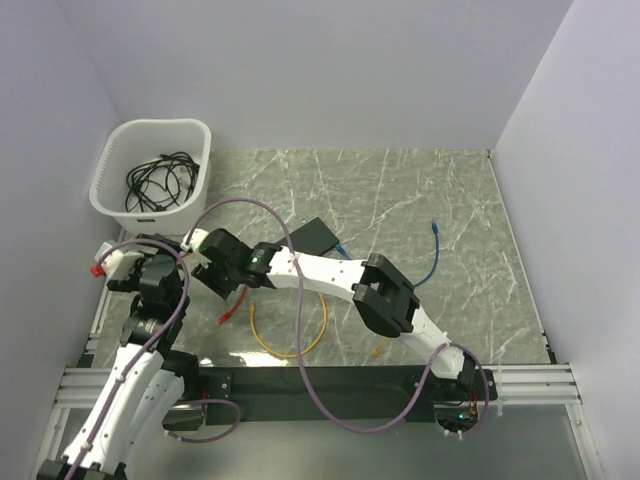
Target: Insert the plug into the switch port
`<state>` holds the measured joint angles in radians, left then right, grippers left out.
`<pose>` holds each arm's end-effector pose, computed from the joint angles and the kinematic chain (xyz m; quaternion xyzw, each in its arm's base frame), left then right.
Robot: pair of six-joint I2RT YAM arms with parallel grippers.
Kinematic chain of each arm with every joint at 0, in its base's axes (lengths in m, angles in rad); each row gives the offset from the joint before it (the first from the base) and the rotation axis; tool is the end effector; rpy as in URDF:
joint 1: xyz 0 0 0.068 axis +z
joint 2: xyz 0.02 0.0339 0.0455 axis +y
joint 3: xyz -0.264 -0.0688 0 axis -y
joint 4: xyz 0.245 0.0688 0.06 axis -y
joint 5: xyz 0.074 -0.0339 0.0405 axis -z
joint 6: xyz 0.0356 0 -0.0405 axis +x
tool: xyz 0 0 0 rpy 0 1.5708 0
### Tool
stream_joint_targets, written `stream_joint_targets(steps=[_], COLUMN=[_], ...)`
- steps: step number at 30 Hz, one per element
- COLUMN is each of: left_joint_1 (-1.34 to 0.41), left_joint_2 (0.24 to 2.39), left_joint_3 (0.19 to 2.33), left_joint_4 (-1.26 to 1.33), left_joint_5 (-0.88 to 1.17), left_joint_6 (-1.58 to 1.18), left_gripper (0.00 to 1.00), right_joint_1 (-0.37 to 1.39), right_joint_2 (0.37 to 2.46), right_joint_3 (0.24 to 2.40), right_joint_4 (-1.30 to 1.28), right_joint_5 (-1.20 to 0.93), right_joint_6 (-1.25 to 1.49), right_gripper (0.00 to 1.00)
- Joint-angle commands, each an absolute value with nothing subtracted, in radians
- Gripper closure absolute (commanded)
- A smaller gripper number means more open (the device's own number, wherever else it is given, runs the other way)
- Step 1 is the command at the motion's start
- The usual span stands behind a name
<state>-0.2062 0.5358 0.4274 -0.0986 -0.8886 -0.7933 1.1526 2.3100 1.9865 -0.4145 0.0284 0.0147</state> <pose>0.1402 -0.0011 0.2616 -0.4622 0.5926 0.0202 0.6594 0.2163 0.4842 0.2139 -0.4878 0.7735 0.2120 0.3446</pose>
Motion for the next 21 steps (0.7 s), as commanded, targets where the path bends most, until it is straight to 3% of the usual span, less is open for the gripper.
stream_joint_targets(steps=[1,4,11,14,21], left_joint_1=[-0.301,-0.301,-0.299,-0.299,-0.299], left_joint_2=[0.393,0.423,0.642,0.692,0.574], left_joint_3=[0.413,0.429,0.446,0.459,0.411], left_joint_4=[-0.147,-0.164,-0.091,-0.081,-0.058], left_joint_5=[-0.547,-0.61,-0.63,-0.617,-0.554], left_joint_6=[-0.78,-0.764,-0.782,-0.784,-0.785], left_gripper=[0.14,0.13,0.13,0.13,0.13], right_joint_1=[1.034,1.034,1.046,1.046,1.039], right_joint_2=[2.358,2.214,2.027,1.999,2.15], right_joint_3=[1.966,1.786,1.547,1.546,1.719], right_joint_4=[-0.361,-0.163,-0.048,-0.066,-0.172], right_joint_5=[0.181,0.112,0.063,0.083,0.129], right_joint_6=[0.209,0.204,0.184,0.187,0.172], right_gripper=[0.43,0.44,0.43,0.42,0.41])
